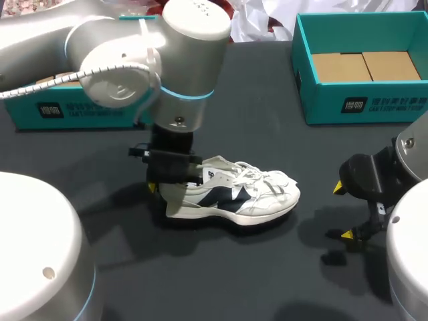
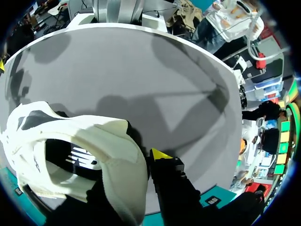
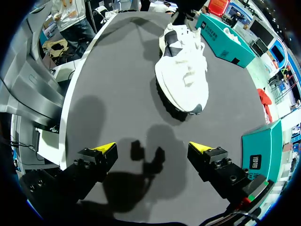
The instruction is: Take the shoe out of the shoebox, open the shoe tongue, remove and reinsert the insole, then place the shoe into the shoebox
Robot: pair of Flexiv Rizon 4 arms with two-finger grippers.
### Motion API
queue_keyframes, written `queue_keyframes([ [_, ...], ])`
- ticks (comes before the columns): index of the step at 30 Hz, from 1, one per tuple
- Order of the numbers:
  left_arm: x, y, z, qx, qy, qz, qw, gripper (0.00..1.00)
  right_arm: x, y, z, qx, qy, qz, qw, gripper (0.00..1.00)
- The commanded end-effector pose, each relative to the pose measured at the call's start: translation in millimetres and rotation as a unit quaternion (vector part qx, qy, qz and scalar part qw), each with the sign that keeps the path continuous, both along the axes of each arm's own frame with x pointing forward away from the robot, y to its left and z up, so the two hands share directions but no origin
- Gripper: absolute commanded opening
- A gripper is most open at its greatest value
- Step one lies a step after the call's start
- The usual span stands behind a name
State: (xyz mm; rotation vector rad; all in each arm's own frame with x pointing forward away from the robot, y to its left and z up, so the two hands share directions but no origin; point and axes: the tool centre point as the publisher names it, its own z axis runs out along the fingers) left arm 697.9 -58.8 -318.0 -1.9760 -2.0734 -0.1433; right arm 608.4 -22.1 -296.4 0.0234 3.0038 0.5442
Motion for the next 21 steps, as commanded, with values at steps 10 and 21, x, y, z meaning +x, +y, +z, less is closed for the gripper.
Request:
queue_keyframes([
  [10,-0.6,-14.4,-31.5,-0.028,-0.042,-0.020,0.999,0.00,-2.4,0.0,-0.3,-0.001,-0.002,-0.001,1.000,1.00],
  [21,1.2,-21.9,-52.2,-0.027,-0.071,-0.034,0.997,0.00,-2.4,0.0,-0.3,-0.001,-0.002,-0.001,1.000,1.00],
])
